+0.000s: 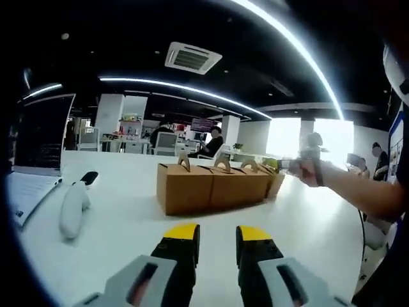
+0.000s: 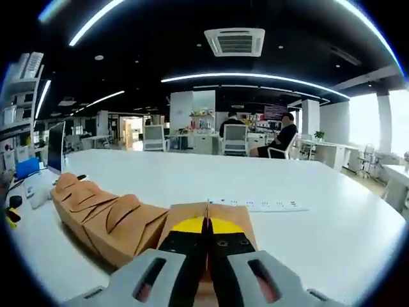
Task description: Pick up one paper box from the group, open the paper box, and remove the item inside
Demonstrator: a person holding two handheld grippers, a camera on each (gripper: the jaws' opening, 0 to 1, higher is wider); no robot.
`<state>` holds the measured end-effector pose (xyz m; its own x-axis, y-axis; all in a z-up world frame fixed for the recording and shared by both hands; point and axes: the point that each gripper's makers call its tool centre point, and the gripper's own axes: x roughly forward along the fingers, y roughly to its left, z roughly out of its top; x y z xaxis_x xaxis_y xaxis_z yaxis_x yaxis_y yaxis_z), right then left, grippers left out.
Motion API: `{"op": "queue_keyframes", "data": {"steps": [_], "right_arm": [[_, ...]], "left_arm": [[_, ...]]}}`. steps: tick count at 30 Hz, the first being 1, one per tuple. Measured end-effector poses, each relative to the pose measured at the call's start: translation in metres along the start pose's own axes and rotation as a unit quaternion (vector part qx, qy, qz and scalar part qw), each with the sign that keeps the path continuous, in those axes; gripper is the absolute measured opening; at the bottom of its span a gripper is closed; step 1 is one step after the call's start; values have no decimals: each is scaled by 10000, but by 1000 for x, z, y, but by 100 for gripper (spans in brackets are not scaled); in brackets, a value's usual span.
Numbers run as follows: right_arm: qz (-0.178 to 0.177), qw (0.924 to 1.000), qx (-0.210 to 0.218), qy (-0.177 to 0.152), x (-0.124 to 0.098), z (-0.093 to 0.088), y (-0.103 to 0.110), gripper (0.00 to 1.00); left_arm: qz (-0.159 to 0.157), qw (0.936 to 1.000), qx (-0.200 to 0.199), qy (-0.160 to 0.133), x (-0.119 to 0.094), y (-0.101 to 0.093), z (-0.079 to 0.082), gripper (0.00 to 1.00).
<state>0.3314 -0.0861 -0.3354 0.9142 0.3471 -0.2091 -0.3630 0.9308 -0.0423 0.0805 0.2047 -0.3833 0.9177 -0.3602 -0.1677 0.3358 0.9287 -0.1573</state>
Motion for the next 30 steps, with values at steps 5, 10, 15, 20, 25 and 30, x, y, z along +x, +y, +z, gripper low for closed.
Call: {"op": "queue_keyframes", "data": {"steps": [5, 10, 15, 20, 25, 30], "right_arm": [[13, 10000, 44, -17, -3, -2, -2, 2], [34, 10000, 77, -46, -5, -1, -4, 2], [103, 9999, 63, -96, -9, 4, -5, 2], [141, 9998, 25, -156, -14, 10, -4, 2], [160, 9997, 66, -195, -16, 11, -5, 2], [169, 9996, 78, -208, -15, 10, -10, 2]], "left_arm": [[-27, 10000, 2, -37, 0, -4, 5, 25], [-35, 10000, 32, -32, -2, -8, 6, 25], [-40, 10000, 48, -20, -2, -14, 6, 25], [-74, 9999, 63, -51, -3, -21, 10, 25], [-79, 9999, 108, -41, -4, -25, 12, 25], [-53, 9998, 180, -103, -9, -26, 20, 25]]}}
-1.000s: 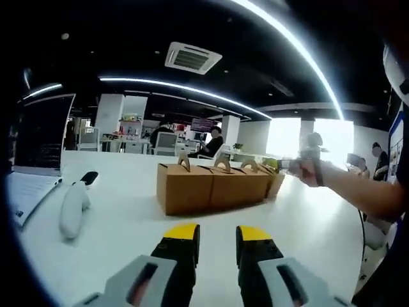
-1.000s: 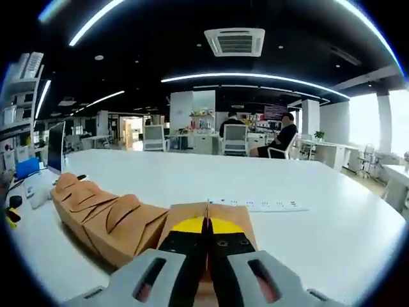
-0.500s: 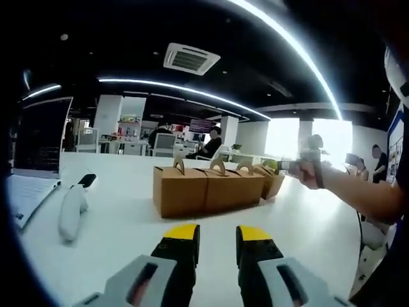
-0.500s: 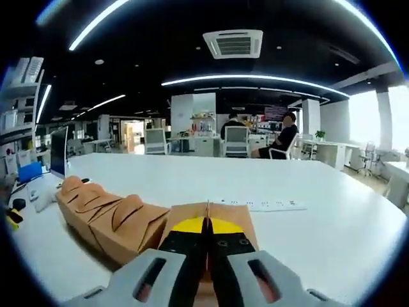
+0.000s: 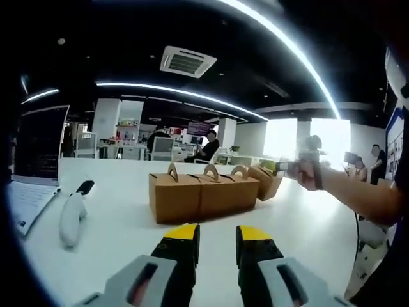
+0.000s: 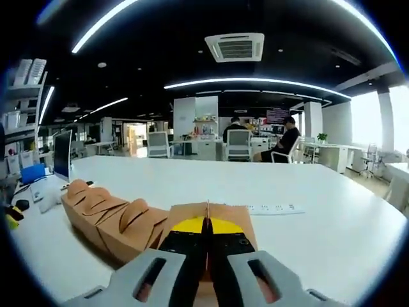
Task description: Pick up one paper box from the group, open the paper box, and remove the item inside
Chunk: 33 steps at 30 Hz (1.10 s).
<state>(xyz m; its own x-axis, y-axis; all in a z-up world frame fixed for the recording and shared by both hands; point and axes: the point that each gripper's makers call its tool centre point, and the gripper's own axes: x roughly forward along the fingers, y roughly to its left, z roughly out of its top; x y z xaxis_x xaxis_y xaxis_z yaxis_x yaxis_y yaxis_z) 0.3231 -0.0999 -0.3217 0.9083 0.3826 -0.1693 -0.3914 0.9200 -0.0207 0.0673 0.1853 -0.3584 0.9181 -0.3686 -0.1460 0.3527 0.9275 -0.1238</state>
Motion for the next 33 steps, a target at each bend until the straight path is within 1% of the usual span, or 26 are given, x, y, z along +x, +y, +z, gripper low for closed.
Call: {"op": "queue_keyframes", "data": {"steps": [4, 7, 9, 10, 12, 16, 19, 22, 24, 28, 33], "right_arm": [[27, 10000, -82, -17, -7, 4, 3, 2], [10, 9999, -88, -88, -13, 10, 2, 2], [5, 9999, -77, -124, -18, 12, 0, 2], [6, 9999, -69, -145, -20, 13, -1, 2], [-10, 9998, -19, -178, -25, 16, -3, 2], [-28, 9998, 3, -221, -32, 17, -5, 2], [82, 9997, 28, -236, -41, 21, -1, 2], [115, 9995, 16, -292, -48, 26, 1, 2], [164, 9993, -23, -346, -54, 28, 5, 2], [248, 9991, -34, -354, -55, 29, 2, 2], [279, 9986, -42, -453, -60, 34, 0, 2]], "left_arm": [[62, 10000, 36, -14, -6, 4, 2, 25], [137, 9999, 43, 65, -4, 7, -4, 25], [139, 9999, 25, 86, -3, 6, -5, 25], [86, 9999, 45, 82, -3, 3, -4, 25], [76, 9999, 90, 58, -4, 3, -1, 25], [255, 9996, 131, 27, -7, 17, 3, 25], [337, 9993, 180, 25, -9, 20, 7, 25], [329, 9993, 167, 6, -10, 17, 8, 25], [316, 9993, 172, 62, -9, 13, 3, 25], [275, 9995, 124, 129, -6, 6, -2, 25], [155, 9996, 163, 176, -5, -1, -2, 25]]}}
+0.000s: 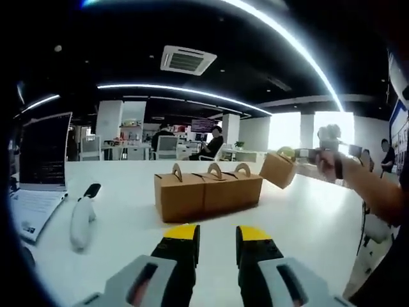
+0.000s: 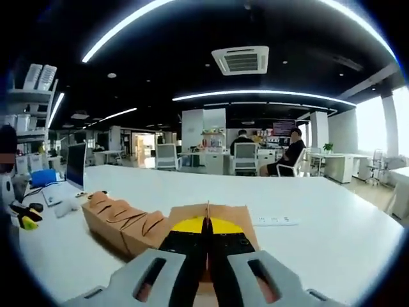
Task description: Pick up one paper box from the group, open the paper box, and remove the item inside
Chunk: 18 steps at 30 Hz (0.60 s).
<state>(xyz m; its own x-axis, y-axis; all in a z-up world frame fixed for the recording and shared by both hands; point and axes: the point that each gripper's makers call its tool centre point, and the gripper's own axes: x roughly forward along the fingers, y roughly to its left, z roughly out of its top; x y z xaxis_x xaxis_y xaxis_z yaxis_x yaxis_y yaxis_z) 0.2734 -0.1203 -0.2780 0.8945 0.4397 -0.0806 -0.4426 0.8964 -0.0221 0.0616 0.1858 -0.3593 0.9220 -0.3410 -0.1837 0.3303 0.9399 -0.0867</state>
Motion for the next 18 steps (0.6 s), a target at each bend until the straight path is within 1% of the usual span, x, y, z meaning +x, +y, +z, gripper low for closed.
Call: {"op": "queue_keyframes", "data": {"steps": [3, 8, 11, 14, 15, 17, 18], "right_arm": [[49, 10000, -7, -21, -3, 1, 1, 2], [157, 9998, 46, -83, -9, 8, 4, 2], [234, 9997, 53, -56, -10, 6, 9, 2], [308, 9995, 11, -7, -10, 3, 13, 2], [347, 9994, -54, 7, -11, 2, 16, 2], [389, 9986, -352, -14, -13, 4, 21, 2], [432, 9984, -366, -20, -14, 6, 25, 2]], "left_arm": [[6, 10000, 24, 28, 2, 0, 0, 25], [-41, 10000, -6, -28, 7, -6, 3, 25], [-74, 10000, -8, 23, 12, -8, 0, 25], [-114, 9999, 14, 27, 14, -10, 2, 25], [-123, 9999, 21, 24, 14, -10, 3, 25], [-150, 9999, 67, 17, 13, -12, 5, 25], [-159, 9998, 95, 25, 13, -11, 5, 25]]}}
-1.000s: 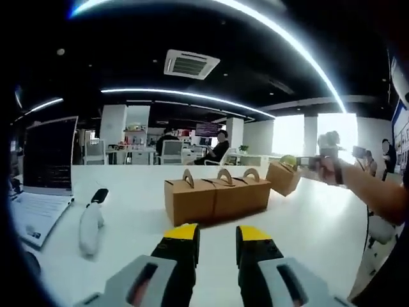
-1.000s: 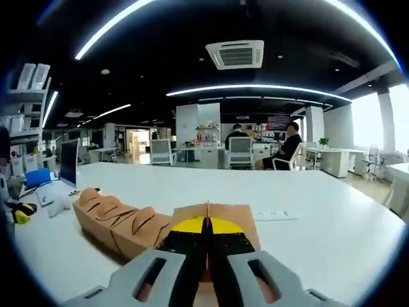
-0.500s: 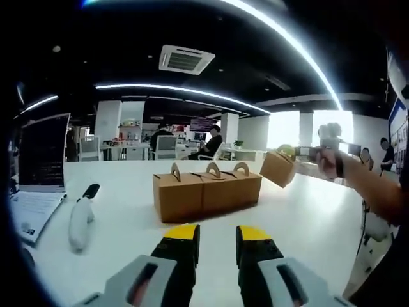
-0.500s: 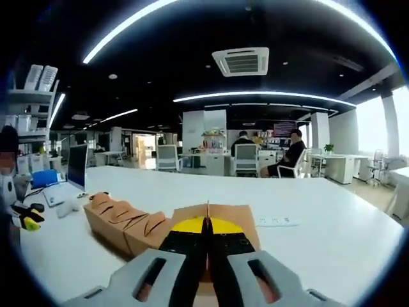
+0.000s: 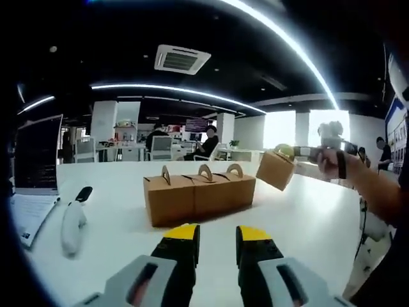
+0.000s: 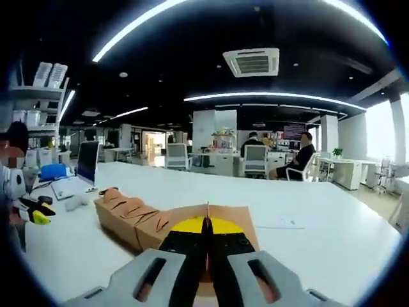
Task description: Pick up one paper box from the group, open the paper box, and remove the item inside
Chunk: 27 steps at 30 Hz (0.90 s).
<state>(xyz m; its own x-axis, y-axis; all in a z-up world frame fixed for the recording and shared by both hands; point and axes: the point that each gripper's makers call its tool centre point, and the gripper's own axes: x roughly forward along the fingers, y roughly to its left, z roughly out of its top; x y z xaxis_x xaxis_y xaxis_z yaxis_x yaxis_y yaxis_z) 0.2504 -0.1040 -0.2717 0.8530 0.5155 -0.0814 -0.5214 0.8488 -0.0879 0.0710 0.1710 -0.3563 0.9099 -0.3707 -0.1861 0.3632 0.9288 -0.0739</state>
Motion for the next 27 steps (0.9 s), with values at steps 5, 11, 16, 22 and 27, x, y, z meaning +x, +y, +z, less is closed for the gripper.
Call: {"op": "queue_keyframes", "data": {"steps": [5, 11, 16, 22, 27], "right_arm": [[180, 9998, -9, -85, -3, 8, 8, 2], [368, 9991, 70, -178, -2, 14, 19, 2], [499, 9986, 123, -114, -2, 8, 27, 2], [715, 9973, 30, -167, -8, 7, 39, 2], [804, 9967, 49, -111, -7, 4, 46, 2]], "left_arm": [[194, 9998, -50, 16, -1, 9, 0, 25], [-112, 9997, -143, -173, 1, -10, 15, 25], [-55, 10000, -69, -43, 5, -9, 9, 25], [-115, 9999, -100, 17, 5, -13, 4, 25], [-162, 9998, -113, 47, 5, -16, 0, 25]]}}
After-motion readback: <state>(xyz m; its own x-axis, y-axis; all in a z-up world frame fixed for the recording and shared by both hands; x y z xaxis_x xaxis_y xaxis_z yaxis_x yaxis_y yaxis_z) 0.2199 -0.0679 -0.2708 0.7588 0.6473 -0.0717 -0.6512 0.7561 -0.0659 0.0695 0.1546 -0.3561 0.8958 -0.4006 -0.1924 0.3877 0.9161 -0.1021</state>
